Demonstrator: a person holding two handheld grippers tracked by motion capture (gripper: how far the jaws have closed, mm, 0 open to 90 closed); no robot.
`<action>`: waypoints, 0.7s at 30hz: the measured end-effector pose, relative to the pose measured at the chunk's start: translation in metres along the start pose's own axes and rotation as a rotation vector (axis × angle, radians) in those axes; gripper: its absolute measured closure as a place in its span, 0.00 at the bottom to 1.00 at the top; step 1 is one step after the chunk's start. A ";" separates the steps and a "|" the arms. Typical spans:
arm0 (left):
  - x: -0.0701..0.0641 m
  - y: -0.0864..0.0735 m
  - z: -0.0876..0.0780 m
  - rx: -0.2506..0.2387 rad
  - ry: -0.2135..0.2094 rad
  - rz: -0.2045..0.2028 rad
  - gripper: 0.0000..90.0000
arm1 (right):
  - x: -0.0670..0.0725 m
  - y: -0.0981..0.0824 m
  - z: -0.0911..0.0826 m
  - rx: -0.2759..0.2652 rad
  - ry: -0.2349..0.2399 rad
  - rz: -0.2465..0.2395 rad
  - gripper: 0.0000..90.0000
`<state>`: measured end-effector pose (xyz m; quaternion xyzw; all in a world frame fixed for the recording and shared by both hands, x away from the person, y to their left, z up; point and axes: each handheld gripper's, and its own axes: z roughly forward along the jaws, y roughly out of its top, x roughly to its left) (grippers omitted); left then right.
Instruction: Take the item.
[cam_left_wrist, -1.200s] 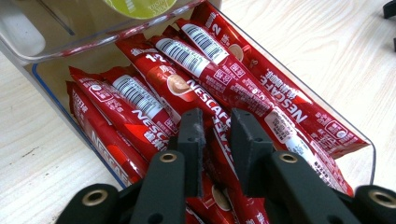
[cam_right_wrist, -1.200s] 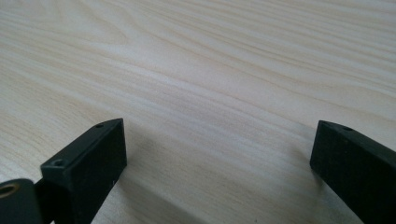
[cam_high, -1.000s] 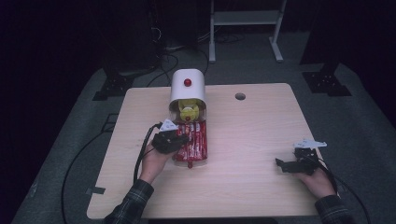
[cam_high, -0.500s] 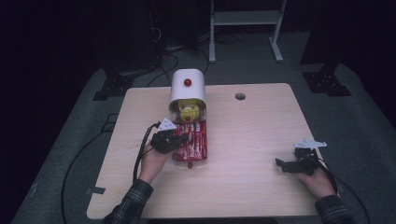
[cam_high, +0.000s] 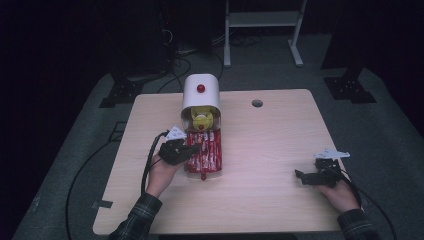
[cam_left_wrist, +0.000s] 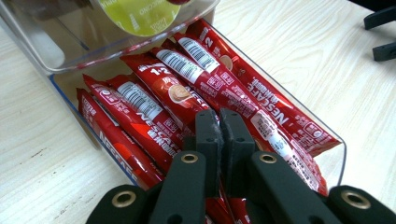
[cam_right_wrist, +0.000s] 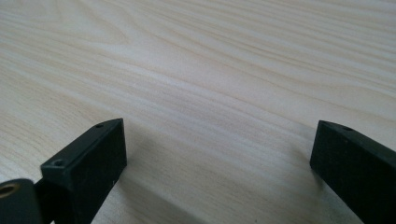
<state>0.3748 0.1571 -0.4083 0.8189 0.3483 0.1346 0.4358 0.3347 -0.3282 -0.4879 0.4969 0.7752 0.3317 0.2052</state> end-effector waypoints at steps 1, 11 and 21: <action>0.000 0.000 -0.001 -0.003 -0.002 0.001 0.97 | 0.000 0.000 0.000 0.000 0.000 0.000 0.03; 0.000 -0.002 -0.011 -0.007 -0.019 0.009 0.97 | 0.000 0.000 0.000 -0.001 0.000 0.000 0.03; 0.003 -0.004 -0.022 -0.021 -0.023 0.002 0.97 | 0.000 0.000 0.000 0.001 0.000 0.000 0.03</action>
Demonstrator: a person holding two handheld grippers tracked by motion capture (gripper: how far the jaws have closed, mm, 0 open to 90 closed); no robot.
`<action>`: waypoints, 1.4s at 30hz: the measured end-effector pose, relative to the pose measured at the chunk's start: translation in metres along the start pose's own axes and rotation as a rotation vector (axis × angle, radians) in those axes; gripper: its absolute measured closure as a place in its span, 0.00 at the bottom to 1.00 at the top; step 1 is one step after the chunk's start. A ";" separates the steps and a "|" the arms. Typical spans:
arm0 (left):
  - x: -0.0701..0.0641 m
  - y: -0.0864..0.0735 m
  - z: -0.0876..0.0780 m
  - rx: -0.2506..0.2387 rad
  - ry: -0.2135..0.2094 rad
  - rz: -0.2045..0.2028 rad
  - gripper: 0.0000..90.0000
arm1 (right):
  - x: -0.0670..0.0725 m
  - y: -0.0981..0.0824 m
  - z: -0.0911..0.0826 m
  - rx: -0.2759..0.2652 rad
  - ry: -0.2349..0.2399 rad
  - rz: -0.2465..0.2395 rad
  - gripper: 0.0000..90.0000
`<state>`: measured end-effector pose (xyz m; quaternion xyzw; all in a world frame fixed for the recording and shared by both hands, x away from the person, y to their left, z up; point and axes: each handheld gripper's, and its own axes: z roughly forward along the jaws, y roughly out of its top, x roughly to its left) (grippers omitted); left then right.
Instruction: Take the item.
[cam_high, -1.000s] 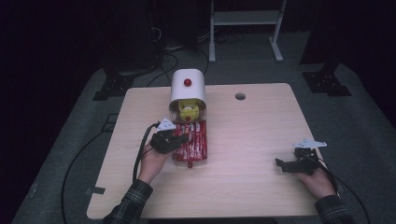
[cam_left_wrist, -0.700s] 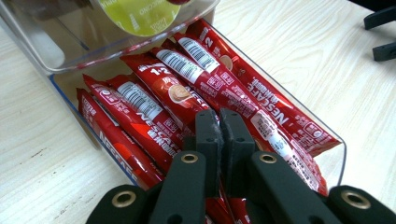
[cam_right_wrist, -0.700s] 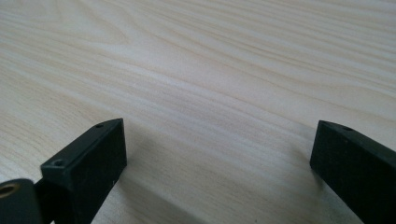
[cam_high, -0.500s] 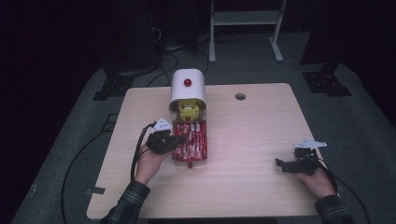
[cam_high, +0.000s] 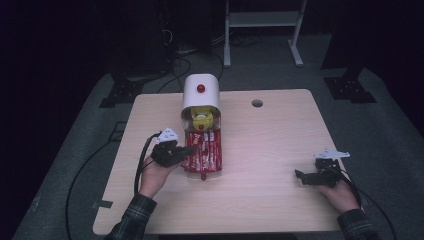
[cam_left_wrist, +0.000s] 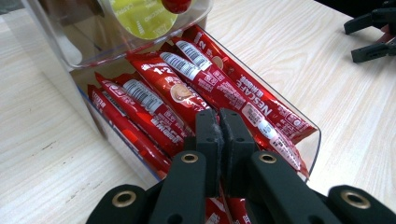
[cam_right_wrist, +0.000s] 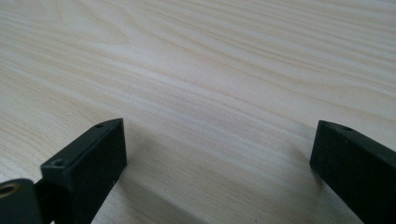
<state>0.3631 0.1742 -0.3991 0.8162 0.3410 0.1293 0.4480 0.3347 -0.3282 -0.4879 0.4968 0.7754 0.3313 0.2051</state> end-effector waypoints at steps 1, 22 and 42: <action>0.000 0.000 -0.001 -0.001 0.000 -0.002 0.97 | 0.000 0.000 0.000 0.000 0.000 0.000 0.03; 0.010 -0.008 -0.017 -0.010 0.020 -0.034 0.97 | 0.000 0.000 0.000 0.000 0.001 -0.001 0.03; 0.020 -0.012 -0.028 -0.019 0.042 -0.061 0.97 | 0.000 0.000 0.000 -0.001 0.001 -0.001 0.03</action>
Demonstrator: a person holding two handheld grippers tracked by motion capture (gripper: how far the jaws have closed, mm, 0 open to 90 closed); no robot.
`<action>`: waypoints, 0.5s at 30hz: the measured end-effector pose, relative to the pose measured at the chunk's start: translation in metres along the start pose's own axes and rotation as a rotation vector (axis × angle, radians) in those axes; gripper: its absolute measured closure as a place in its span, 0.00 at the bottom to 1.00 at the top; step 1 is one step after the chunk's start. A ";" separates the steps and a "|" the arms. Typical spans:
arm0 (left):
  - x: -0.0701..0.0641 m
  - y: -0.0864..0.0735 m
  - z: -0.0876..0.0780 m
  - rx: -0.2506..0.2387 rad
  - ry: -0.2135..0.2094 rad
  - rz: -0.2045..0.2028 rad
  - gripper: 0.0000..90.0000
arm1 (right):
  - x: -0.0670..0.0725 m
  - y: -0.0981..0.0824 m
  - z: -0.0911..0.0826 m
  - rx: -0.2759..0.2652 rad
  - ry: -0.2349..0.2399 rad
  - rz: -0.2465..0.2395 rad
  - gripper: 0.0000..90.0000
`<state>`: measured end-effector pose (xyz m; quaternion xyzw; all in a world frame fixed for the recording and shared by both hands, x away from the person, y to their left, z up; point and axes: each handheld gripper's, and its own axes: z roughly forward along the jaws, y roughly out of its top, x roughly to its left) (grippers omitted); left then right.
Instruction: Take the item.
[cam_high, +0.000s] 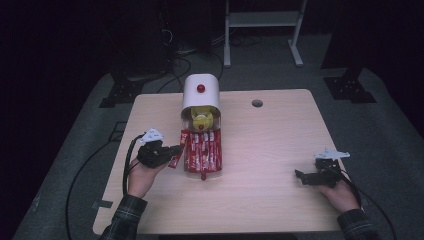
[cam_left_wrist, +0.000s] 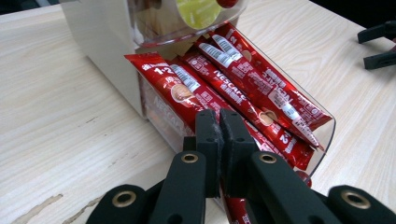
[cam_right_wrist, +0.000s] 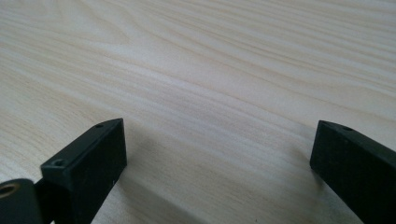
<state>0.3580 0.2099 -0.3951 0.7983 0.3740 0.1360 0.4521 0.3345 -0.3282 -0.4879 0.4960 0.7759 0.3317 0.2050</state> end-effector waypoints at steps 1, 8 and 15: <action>0.001 0.000 0.000 0.000 0.003 -0.001 0.97 | 0.000 0.000 0.000 0.000 0.000 0.000 0.03; 0.006 -0.001 -0.005 -0.007 0.013 -0.009 0.97 | 0.000 0.000 0.000 0.000 0.000 0.000 0.03; 0.011 -0.002 -0.010 -0.011 0.021 -0.022 0.97 | 0.000 0.000 0.000 0.000 0.000 0.000 0.03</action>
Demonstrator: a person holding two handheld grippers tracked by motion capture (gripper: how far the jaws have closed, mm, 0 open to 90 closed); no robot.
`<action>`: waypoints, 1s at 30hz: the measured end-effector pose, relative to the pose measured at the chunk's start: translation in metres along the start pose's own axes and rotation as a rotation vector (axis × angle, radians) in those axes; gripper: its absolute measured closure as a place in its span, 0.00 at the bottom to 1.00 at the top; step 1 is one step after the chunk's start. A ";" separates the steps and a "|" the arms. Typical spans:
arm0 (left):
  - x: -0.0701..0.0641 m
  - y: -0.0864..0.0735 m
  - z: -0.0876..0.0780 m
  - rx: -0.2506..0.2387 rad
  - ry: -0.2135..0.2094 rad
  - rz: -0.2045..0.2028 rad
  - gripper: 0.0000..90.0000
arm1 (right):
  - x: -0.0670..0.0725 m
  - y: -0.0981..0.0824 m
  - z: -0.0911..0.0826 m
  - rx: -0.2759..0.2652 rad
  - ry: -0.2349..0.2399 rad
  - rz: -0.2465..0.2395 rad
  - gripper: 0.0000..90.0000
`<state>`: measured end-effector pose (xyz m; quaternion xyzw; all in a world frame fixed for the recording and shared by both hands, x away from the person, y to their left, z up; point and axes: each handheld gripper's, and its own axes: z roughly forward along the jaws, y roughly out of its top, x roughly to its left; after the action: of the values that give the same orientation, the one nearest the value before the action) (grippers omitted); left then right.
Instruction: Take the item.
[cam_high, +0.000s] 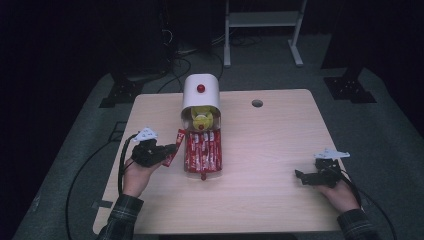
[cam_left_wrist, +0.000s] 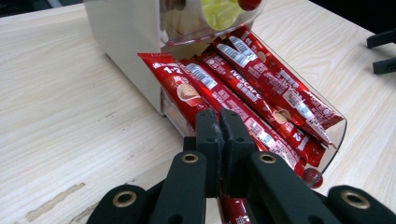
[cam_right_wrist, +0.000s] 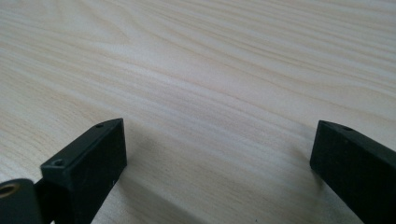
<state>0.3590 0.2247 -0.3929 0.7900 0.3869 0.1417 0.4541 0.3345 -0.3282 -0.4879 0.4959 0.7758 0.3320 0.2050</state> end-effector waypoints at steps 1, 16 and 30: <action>0.001 0.000 -0.001 0.000 0.002 -0.001 0.97 | 0.000 0.000 0.000 0.000 0.000 0.000 0.03; 0.015 -0.006 -0.001 -0.004 0.041 -0.025 0.97 | 0.000 0.000 0.000 0.000 0.000 0.000 0.03; 0.027 -0.013 0.014 0.023 0.057 -0.042 0.97 | 0.000 0.000 0.000 0.001 0.000 0.001 0.03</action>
<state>0.3785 0.2403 -0.4151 0.7824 0.4177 0.1500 0.4368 0.3345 -0.3282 -0.4878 0.4964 0.7757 0.3316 0.2046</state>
